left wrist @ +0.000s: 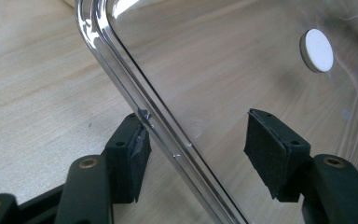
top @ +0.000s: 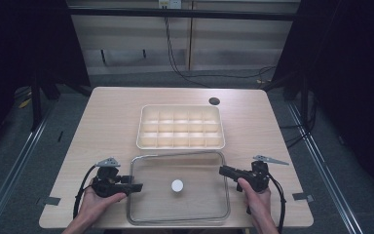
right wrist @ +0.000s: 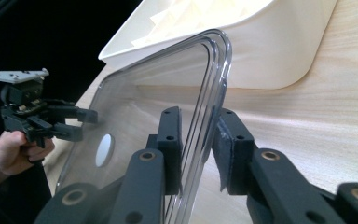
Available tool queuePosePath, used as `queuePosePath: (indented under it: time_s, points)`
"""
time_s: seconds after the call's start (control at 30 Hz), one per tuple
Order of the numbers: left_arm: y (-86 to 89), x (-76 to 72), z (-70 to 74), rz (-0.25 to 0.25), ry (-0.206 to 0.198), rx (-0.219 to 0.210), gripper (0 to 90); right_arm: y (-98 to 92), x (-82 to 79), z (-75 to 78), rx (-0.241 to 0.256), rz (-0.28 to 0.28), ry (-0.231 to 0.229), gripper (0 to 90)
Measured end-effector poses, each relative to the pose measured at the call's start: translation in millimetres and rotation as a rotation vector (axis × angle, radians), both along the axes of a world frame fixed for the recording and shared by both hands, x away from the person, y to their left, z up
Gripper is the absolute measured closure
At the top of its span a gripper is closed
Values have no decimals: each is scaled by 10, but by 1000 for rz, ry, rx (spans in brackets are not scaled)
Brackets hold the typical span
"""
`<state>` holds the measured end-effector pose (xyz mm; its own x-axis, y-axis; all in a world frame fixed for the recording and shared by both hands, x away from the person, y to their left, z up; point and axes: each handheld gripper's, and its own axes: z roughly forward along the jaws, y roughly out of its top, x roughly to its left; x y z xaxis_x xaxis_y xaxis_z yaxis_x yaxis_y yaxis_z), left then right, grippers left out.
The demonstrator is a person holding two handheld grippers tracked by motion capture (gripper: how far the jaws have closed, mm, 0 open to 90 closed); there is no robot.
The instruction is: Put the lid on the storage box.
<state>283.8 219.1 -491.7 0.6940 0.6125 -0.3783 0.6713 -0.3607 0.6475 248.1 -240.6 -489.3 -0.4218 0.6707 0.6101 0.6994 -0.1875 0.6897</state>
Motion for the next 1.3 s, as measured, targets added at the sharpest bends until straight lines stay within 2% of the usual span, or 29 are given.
queuePosePath:
  time_s: [0.07,0.3,0.43,0.57,0.63,1.03,1.17,1.3]
  points:
    - [15,-2,14,5,-4,-11,431,8,7,-10,-16,2,4,713]
    - [47,-19,93,8,-44,-42,494,16,9,-2,-8,-1,-11,706]
    - [50,-28,135,15,-51,-81,527,15,6,6,-8,3,-17,699]
    - [71,-30,177,17,-67,-94,562,17,6,15,-10,3,-25,684]
    - [74,-31,186,16,-70,-93,565,23,4,19,-9,4,-25,679]
    - [87,-33,276,17,-103,-100,604,77,-15,121,-83,-2,-71,657]
    - [69,-23,295,38,-103,-96,605,98,-4,167,-104,-16,-51,655]
    - [82,-18,327,33,-115,-99,613,98,5,202,-104,-20,-42,665]
